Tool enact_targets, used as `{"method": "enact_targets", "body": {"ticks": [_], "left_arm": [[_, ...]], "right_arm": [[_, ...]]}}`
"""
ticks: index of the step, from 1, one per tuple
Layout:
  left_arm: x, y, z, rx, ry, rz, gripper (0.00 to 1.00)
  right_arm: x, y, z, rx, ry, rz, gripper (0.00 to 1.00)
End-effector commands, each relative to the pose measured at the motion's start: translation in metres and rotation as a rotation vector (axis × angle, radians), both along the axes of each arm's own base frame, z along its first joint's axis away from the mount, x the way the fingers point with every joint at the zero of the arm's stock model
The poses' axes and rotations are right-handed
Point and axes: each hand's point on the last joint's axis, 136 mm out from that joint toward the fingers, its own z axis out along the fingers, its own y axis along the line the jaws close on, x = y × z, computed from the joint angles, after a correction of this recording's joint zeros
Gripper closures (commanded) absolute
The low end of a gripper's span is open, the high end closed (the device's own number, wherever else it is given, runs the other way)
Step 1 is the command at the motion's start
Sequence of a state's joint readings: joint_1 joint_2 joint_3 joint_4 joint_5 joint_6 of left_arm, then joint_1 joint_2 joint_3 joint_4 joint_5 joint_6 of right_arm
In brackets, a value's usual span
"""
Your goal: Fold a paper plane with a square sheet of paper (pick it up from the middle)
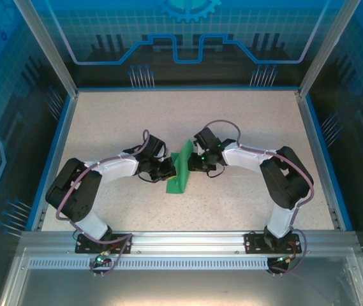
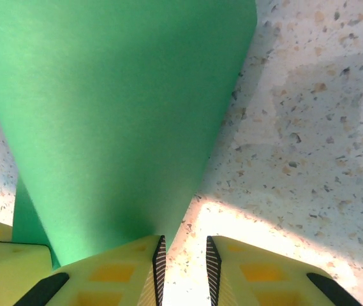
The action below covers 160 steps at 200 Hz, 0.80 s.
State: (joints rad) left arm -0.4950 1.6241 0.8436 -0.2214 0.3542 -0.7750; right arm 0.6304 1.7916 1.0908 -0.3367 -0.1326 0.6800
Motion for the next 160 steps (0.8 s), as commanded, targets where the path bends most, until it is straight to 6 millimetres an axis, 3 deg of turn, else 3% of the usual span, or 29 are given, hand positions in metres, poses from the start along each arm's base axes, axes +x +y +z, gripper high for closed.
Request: {"method": "enact_targets", "body": {"ticks": [1, 43, 75, 127, 160], "left_arm": [[-0.006, 0.003, 0.011, 0.012, -0.024, -0.015, 0.95], [-0.001, 0.008, 0.046, 0.008, -0.099, -0.006, 0.95], [0.003, 0.029, 0.08, 0.057, -0.176, 0.011, 0.95], [0.013, 0.074, 0.133, 0.111, -0.283, 0.058, 0.95], [0.014, 0.084, 0.158, 0.133, -0.336, 0.036, 0.95]], "right_arm": [[0.0, -0.006, 0.017, 0.005, -0.042, -0.03, 0.73], [0.004, -0.022, 0.04, 0.036, -0.107, -0.093, 0.67], [0.006, -0.029, 0.055, 0.05, -0.147, -0.119, 0.62], [0.006, -0.03, 0.052, 0.052, -0.144, -0.126, 0.6], [0.005, -0.03, 0.049, 0.052, -0.134, -0.126, 0.6]]}}
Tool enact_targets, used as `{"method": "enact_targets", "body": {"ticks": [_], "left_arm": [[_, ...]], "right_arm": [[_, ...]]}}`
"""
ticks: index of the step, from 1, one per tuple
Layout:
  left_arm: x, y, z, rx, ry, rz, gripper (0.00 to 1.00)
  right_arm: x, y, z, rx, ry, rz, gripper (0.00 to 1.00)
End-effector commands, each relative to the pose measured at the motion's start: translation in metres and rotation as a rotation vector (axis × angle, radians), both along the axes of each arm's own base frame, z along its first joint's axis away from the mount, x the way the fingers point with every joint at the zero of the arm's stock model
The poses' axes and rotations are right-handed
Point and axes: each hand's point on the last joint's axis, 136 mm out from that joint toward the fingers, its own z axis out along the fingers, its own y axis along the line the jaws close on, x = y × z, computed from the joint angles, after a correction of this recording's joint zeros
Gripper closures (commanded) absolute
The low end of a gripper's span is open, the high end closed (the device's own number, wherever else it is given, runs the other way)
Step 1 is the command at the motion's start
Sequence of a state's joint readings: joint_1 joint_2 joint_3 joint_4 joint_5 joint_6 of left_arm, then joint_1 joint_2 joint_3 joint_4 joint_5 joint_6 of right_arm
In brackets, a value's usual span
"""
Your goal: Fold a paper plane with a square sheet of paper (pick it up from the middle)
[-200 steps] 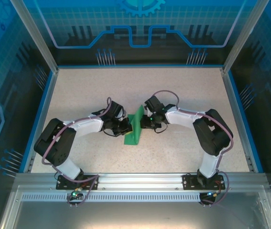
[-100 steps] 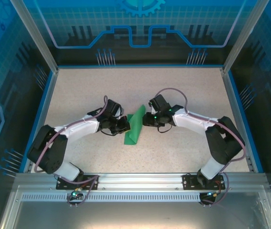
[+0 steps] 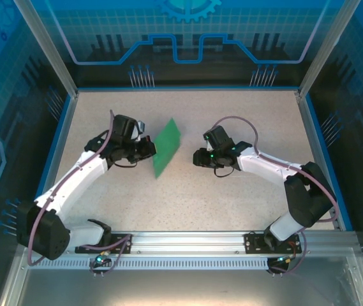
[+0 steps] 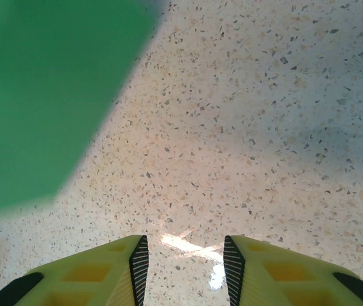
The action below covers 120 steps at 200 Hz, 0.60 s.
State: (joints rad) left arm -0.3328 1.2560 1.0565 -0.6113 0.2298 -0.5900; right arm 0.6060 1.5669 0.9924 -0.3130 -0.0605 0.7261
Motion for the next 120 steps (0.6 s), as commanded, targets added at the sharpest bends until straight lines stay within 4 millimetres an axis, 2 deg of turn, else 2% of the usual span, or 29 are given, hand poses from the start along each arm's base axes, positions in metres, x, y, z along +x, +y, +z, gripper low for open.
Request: {"method": "enact_targets", "body": {"ticks": [1, 17, 37, 91, 120], "left_arm": [[-0.008, 0.011, 0.013, 0.062, -0.018, -0.041, 0.95], [-0.008, 0.01, 0.018, 0.061, -0.029, -0.049, 0.95], [-0.006, 0.002, 0.013, 0.019, -0.023, -0.068, 0.95], [-0.006, -0.021, -0.049, -0.025, 0.115, -0.15, 0.95], [-0.006, -0.038, -0.07, -0.05, 0.163, -0.188, 0.95]], "right_arm": [[0.003, -0.004, -0.003, 0.005, 0.004, -0.026, 0.6], [0.003, -0.004, -0.004, 0.004, 0.007, -0.027, 0.6], [0.004, -0.004, -0.005, 0.0, 0.008, -0.027, 0.6], [0.004, -0.005, -0.008, -0.006, 0.017, -0.034, 0.6], [0.004, -0.006, -0.01, -0.008, 0.024, -0.041, 0.6]]}}
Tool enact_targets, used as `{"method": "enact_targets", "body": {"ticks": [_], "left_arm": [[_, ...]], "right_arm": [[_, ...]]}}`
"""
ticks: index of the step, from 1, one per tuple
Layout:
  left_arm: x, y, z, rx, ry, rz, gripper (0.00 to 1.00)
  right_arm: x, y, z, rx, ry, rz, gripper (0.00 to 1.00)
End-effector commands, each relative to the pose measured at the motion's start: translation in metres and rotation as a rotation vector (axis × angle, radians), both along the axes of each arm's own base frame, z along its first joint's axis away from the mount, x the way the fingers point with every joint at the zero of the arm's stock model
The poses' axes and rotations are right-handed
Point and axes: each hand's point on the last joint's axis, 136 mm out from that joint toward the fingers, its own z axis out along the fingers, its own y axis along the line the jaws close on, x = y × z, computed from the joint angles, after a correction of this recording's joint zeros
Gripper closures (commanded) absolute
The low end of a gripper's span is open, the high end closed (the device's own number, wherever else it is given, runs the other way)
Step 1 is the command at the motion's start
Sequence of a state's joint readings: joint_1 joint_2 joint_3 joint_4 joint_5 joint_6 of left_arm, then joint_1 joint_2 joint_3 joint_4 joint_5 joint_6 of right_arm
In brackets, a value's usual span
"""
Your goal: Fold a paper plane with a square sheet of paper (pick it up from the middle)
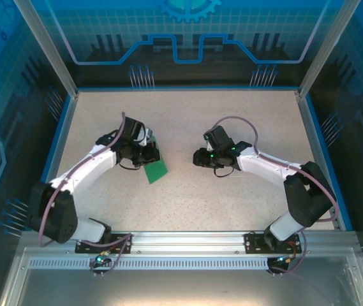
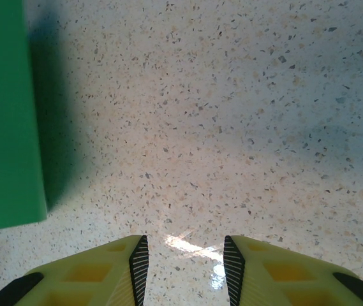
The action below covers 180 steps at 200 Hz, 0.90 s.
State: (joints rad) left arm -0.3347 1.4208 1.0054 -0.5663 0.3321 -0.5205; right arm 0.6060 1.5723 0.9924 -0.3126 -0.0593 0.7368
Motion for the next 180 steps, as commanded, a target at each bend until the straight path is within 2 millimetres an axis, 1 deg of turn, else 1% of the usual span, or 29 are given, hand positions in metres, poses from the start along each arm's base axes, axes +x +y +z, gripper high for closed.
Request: {"method": "enact_targets", "body": {"ticks": [1, 25, 44, 72, 92, 113, 127, 147, 167, 180], "left_arm": [[-0.003, -0.022, -0.009, -0.057, 0.013, -0.073, 0.94], [-0.004, -0.037, -0.018, -0.081, 0.031, -0.119, 0.94], [-0.011, -0.052, -0.023, -0.101, 0.044, -0.175, 0.94], [-0.026, -0.07, -0.03, -0.105, 0.055, -0.26, 0.94], [-0.039, -0.079, -0.03, -0.119, 0.05, -0.315, 0.94], [-0.053, -0.082, -0.029, -0.124, 0.036, -0.357, 0.94], [-0.057, -0.081, -0.029, -0.124, 0.024, -0.366, 0.94], [-0.056, -0.077, -0.03, -0.1, 0.01, -0.363, 0.94], [-0.055, -0.08, -0.025, -0.1, -0.018, -0.377, 0.94], [-0.056, -0.078, -0.026, -0.074, -0.034, -0.383, 0.94]], "right_arm": [[0.004, -0.006, -0.008, -0.007, 0.015, -0.032, 0.6], [0.004, -0.005, -0.009, -0.003, 0.021, -0.03, 0.6], [0.004, -0.003, -0.01, 0.007, 0.028, -0.027, 0.6], [0.004, -0.003, -0.012, 0.033, 0.038, -0.03, 0.61], [0.004, -0.006, -0.015, 0.037, 0.047, -0.036, 0.61], [0.004, -0.007, -0.017, 0.04, 0.051, -0.041, 0.61], [0.005, -0.006, -0.017, 0.045, 0.05, -0.043, 0.61], [0.006, -0.005, -0.018, 0.054, 0.051, -0.041, 0.61], [0.006, 0.0, -0.019, 0.068, 0.057, -0.025, 0.61], [0.007, 0.004, -0.018, 0.08, 0.06, -0.003, 0.61]]}}
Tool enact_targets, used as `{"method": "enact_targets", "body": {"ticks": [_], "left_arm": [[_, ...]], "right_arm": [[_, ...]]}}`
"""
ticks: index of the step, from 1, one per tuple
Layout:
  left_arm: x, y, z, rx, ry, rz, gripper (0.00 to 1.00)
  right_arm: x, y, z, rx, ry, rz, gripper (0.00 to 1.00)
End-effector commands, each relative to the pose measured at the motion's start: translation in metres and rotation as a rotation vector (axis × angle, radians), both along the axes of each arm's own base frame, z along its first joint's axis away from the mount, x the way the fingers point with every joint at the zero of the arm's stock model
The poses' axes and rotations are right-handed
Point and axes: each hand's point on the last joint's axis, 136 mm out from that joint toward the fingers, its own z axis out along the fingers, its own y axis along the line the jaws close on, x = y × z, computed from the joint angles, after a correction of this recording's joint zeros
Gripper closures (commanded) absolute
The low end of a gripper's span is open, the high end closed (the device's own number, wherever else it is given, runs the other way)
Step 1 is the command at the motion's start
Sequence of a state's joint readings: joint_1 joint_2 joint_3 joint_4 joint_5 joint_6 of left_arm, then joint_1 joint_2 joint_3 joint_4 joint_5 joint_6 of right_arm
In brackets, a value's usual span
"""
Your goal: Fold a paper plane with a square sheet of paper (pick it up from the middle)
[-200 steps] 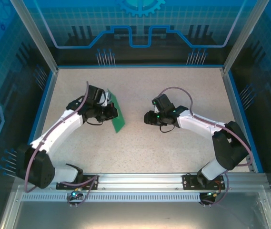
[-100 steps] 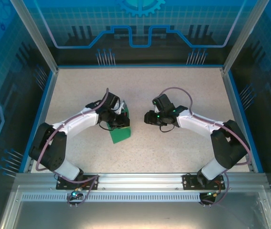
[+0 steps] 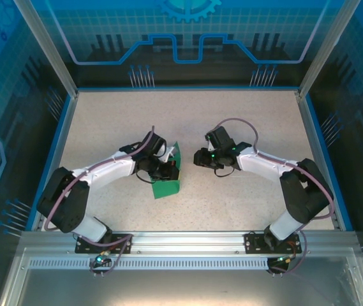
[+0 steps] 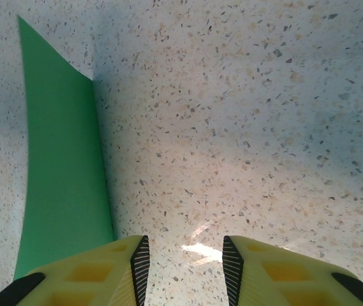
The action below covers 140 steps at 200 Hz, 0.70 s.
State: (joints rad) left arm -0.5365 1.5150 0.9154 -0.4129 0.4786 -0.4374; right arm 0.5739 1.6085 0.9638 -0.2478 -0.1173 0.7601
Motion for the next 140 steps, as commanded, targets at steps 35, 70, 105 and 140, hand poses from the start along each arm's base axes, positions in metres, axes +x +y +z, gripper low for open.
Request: {"method": "enact_targets", "body": {"ticks": [35, 70, 105, 140], "left_arm": [[0.001, -0.006, 0.021, 0.026, -0.198, -0.113, 0.95], [0.028, -0.014, 0.058, 0.054, -0.372, -0.183, 0.95], [0.029, -0.027, 0.051, 0.066, -0.388, -0.252, 0.95], [0.016, -0.049, 0.029, 0.069, -0.353, -0.323, 0.94]], "right_arm": [[0.007, 0.011, -0.002, 0.043, 0.013, 0.046, 0.59], [0.014, -0.003, 0.005, 0.045, -0.011, -0.022, 0.59], [0.011, -0.022, 0.01, 0.032, -0.033, -0.075, 0.59], [0.008, -0.031, 0.005, 0.015, -0.027, -0.096, 0.59]]}}
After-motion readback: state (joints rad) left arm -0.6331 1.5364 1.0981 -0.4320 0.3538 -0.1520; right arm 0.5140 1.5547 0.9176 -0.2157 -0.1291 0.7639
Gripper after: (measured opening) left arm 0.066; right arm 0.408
